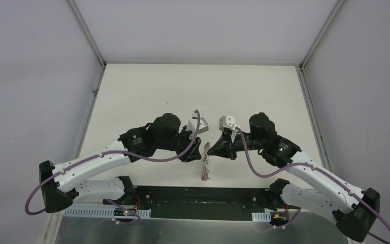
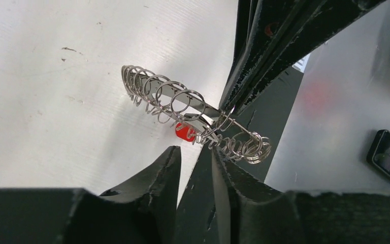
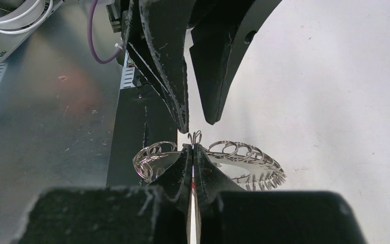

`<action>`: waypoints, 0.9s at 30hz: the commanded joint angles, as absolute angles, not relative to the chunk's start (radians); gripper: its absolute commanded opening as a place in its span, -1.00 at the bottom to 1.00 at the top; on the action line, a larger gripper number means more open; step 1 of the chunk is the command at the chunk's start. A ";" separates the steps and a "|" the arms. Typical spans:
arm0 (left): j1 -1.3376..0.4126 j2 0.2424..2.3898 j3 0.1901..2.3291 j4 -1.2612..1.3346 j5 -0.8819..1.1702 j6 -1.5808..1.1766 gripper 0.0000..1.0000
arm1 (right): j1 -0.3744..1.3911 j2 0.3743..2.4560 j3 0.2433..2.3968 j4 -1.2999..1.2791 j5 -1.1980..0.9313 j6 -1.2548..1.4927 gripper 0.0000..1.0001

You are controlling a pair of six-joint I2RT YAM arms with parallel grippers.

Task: Put the keys on the keyring

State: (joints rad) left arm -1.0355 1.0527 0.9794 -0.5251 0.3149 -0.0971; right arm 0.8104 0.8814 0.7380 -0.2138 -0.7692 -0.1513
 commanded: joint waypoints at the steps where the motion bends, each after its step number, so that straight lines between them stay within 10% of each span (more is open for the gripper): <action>1: -1.049 1.006 1.023 -0.499 0.323 -0.013 -0.37 | 0.818 0.853 0.734 -0.114 -0.808 -0.136 -1.00; 27: -1.048 0.780 0.700 0.038 0.548 0.270 -0.31 | 0.821 0.842 0.715 -0.025 -0.885 -0.110 -1.00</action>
State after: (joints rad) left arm -1.0355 0.7666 0.6910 -0.0460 0.5522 0.2569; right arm 0.8154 0.8665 0.7074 -0.1059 -0.8478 -0.1165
